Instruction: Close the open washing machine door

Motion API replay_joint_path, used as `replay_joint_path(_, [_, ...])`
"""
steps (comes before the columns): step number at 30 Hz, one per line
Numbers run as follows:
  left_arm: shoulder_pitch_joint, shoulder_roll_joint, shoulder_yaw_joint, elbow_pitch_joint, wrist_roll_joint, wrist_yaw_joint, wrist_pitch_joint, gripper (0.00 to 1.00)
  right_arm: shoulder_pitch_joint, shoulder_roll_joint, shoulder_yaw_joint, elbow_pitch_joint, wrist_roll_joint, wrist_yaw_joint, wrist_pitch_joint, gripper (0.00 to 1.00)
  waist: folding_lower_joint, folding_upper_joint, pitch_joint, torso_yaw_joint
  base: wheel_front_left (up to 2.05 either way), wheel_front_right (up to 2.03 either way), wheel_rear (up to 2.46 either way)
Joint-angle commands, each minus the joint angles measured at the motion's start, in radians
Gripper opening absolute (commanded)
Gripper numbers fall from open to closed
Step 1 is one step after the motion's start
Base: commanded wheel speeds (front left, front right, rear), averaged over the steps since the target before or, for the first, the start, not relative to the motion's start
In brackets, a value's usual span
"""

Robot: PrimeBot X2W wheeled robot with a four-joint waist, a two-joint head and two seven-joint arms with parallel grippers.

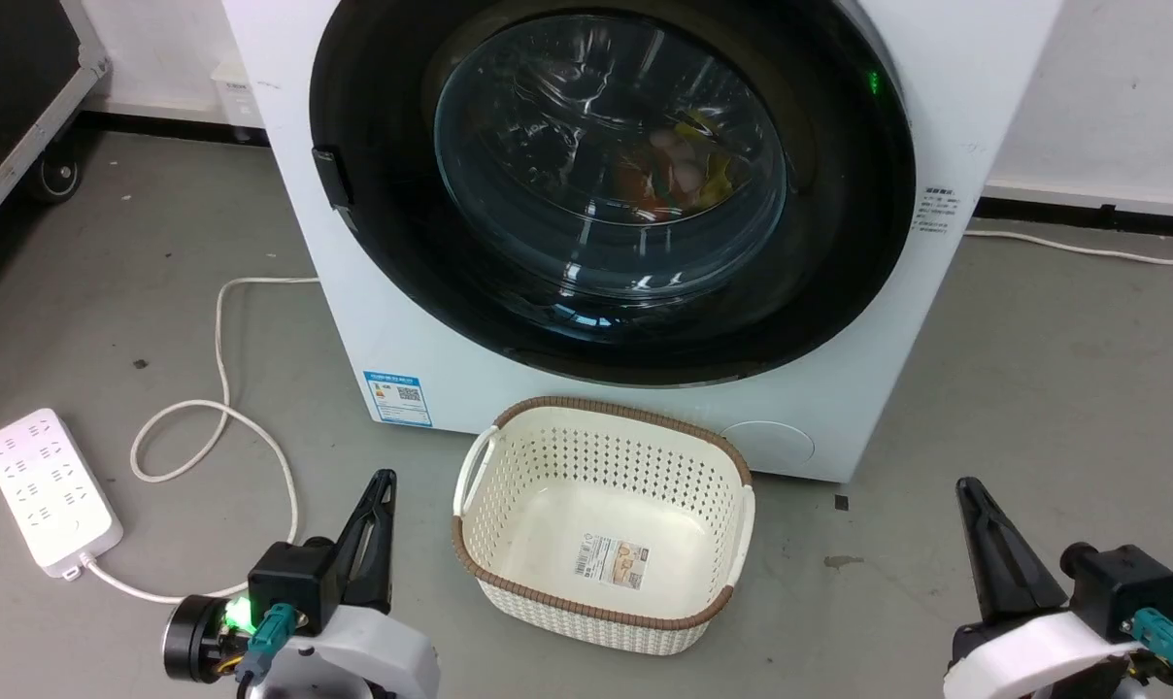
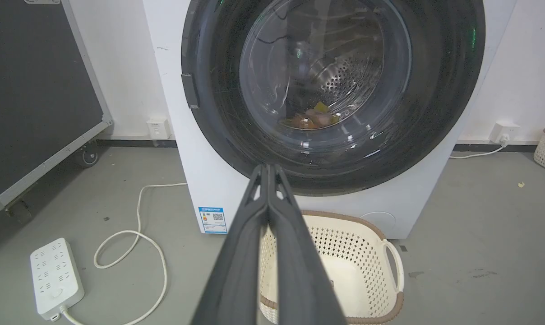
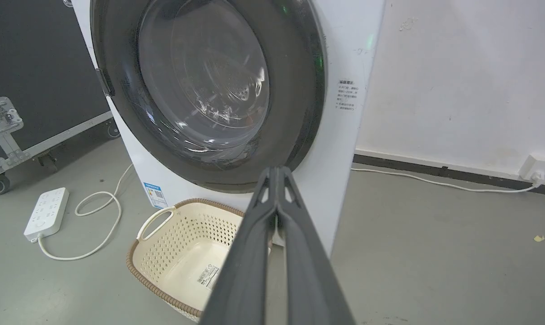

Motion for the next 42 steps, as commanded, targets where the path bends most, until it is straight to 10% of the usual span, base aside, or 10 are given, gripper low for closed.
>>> replay_joint_path(1, [0.012, 0.000, 0.004, -0.010, 0.009, 0.007, 0.005, 0.00, 0.008, 0.002, 0.004, -0.011, -0.010, 0.000, 0.005, 0.00, 0.0000, 0.0000, 0.000, -0.001, 0.00, 0.00, 0.00])
replay_joint_path(42, [0.039, -0.001, 0.028, -0.085, 0.028, 0.042, 0.088, 0.00, 0.014, 0.004, 0.042, -0.072, -0.036, -0.001, 0.089, 0.00, 0.0000, 0.0000, 0.000, -0.018, 0.00, 0.00, 0.00])
